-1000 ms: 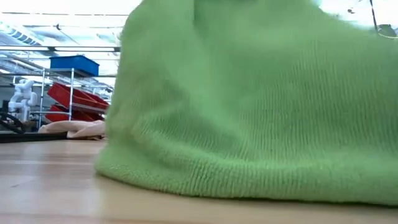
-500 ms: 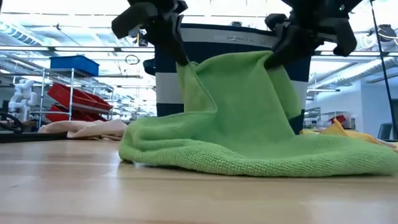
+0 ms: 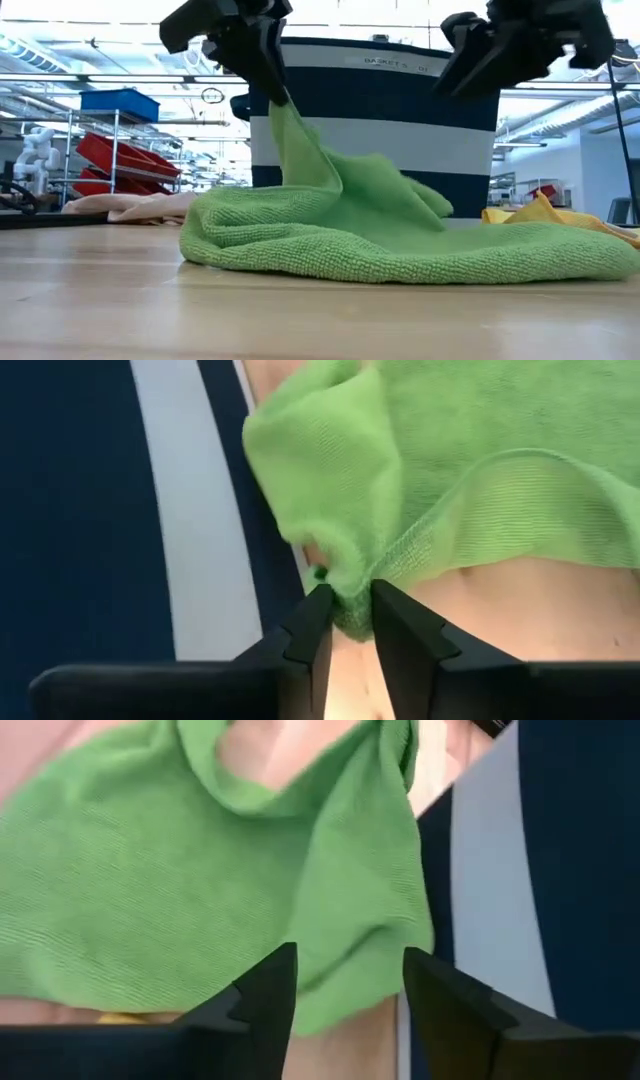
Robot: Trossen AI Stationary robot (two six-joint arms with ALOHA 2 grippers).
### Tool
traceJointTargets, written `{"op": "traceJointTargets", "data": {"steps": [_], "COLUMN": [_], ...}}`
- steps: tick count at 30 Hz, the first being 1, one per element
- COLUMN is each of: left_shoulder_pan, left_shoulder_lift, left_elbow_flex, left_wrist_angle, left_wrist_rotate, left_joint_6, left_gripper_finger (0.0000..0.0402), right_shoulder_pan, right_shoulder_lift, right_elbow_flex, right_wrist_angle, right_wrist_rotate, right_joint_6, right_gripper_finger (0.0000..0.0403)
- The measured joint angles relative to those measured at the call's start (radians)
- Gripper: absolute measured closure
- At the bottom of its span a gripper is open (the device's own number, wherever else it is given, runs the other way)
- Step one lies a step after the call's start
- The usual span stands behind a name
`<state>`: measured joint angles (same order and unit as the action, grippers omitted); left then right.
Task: Fold towel
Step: Fold the green towel
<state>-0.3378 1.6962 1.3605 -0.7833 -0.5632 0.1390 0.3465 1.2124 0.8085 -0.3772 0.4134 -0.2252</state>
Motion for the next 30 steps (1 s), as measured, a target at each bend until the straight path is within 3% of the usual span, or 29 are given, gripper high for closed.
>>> {"op": "traceJointTargets", "data": {"steps": [10,12,16,18,22,30], "left_shoulder_pan": [-0.020,-0.023,-0.040,-0.052,-0.094,-0.141], "left_shoulder_lift": [0.000,0.000,0.000,0.000,-0.001,-0.001], "left_elbow_flex": [0.000,0.000,0.000,0.000,-0.015,-0.202], "left_wrist_angle": [-0.059,-0.057,-0.024,0.006,0.100,0.374], "left_wrist_rotate": [-0.060,0.029,0.354,0.455,0.509,0.534], "left_joint_6": [-0.003,-0.003,0.000,-0.001,0.002,0.012], "left_gripper_finger": [0.0292,0.0291,0.0291,0.0291,0.0291,0.0291], "right_shoulder_pan": [0.087,0.109,0.145,0.159,0.185,0.214], "right_shoulder_lift": [0.069,0.116,0.224,0.273,0.348,0.421], "right_elbow_flex": [0.000,0.000,0.000,0.000,0.000,0.000], "right_wrist_angle": [0.112,0.131,0.165,0.205,0.282,0.376], "right_wrist_rotate": [-0.289,-0.291,-0.299,-0.323,-0.342,-0.365], "right_joint_6": [0.085,0.094,0.107,0.110,0.111,0.139], "right_gripper_finger": [0.0239,0.0242,0.0243,0.0243,0.0243,0.0243]}}
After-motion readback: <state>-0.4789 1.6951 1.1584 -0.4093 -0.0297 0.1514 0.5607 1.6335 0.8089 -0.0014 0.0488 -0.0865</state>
